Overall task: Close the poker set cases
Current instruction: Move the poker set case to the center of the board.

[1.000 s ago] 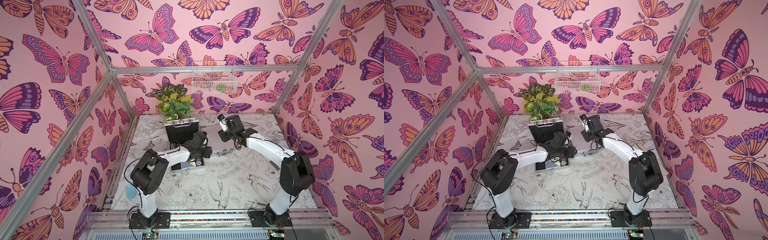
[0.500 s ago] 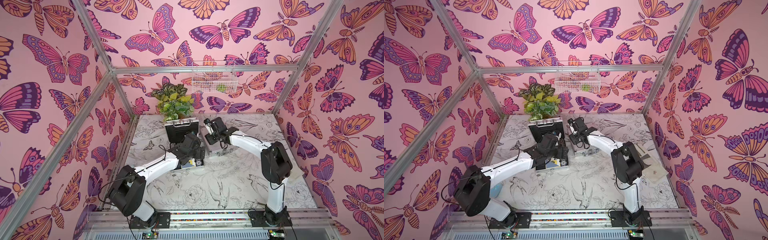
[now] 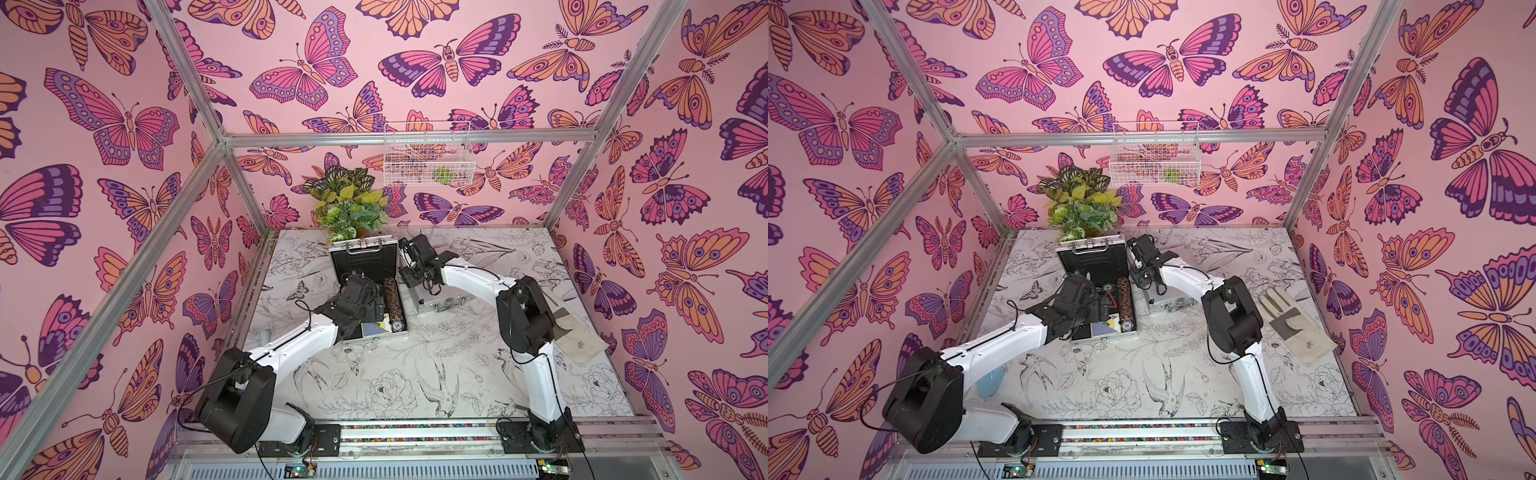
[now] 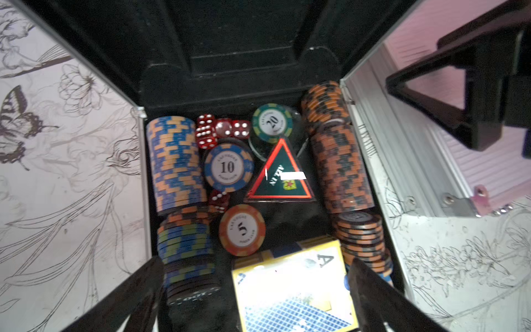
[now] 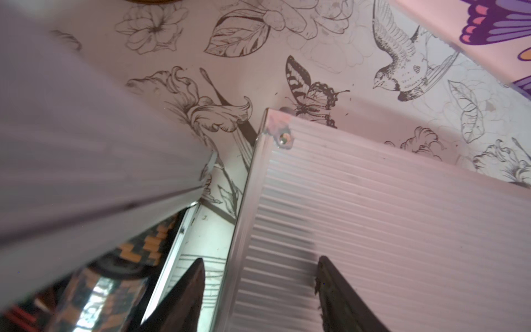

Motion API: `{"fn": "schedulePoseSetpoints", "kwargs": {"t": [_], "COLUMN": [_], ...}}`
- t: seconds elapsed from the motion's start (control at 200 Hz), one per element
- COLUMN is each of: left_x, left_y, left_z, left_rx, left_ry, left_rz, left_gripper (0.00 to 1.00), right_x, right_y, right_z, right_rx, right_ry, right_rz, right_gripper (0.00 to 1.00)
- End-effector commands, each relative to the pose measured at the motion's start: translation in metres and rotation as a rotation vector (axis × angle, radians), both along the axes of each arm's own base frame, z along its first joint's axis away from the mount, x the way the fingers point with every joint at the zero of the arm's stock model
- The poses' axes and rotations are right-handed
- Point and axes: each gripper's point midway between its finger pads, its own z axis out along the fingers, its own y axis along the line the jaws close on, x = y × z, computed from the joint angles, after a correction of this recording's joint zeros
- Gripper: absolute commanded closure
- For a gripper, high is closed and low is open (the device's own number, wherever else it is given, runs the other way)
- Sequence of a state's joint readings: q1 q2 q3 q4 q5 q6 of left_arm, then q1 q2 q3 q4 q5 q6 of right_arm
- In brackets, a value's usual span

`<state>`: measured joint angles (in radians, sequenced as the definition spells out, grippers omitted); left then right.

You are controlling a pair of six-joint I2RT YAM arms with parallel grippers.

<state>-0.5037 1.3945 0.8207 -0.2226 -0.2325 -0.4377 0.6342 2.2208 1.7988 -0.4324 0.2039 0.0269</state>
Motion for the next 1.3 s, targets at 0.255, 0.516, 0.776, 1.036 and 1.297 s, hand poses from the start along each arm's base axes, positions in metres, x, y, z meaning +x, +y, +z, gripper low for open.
{"fn": "schedulePoseSetpoints", "kwargs": {"t": [0.255, 0.516, 0.776, 1.036, 1.297], "left_x": [-0.01, -0.009, -0.009, -0.013, -0.011], "left_y": [0.041, 0.051, 0.061, 0.07, 0.071], "left_z": [-0.017, -0.027, -0.038, -0.052, -0.053], "left_rx": [-0.009, -0.038, -0.061, -0.087, -0.108], "left_ry": [0.054, 0.082, 0.111, 0.151, 0.158], "left_rz": [0.118, 0.147, 0.186, 0.219, 0.216], "left_gripper": [0.0, 0.0, 0.0, 0.0, 0.0], "right_x": [0.018, 0.028, 0.031, -0.009, -0.036], "right_y": [-0.09, -0.157, -0.107, -0.018, 0.021], "right_z": [-0.036, -0.022, 0.015, 0.083, 0.118], "right_rx": [-0.113, -0.05, 0.165, 0.45, 0.636], "right_ry": [0.066, 0.064, 0.036, -0.066, -0.161], "right_rz": [-0.31, -0.459, -0.273, 0.102, 0.247], "right_gripper": [0.37, 0.37, 0.38, 0.41, 0.49]}}
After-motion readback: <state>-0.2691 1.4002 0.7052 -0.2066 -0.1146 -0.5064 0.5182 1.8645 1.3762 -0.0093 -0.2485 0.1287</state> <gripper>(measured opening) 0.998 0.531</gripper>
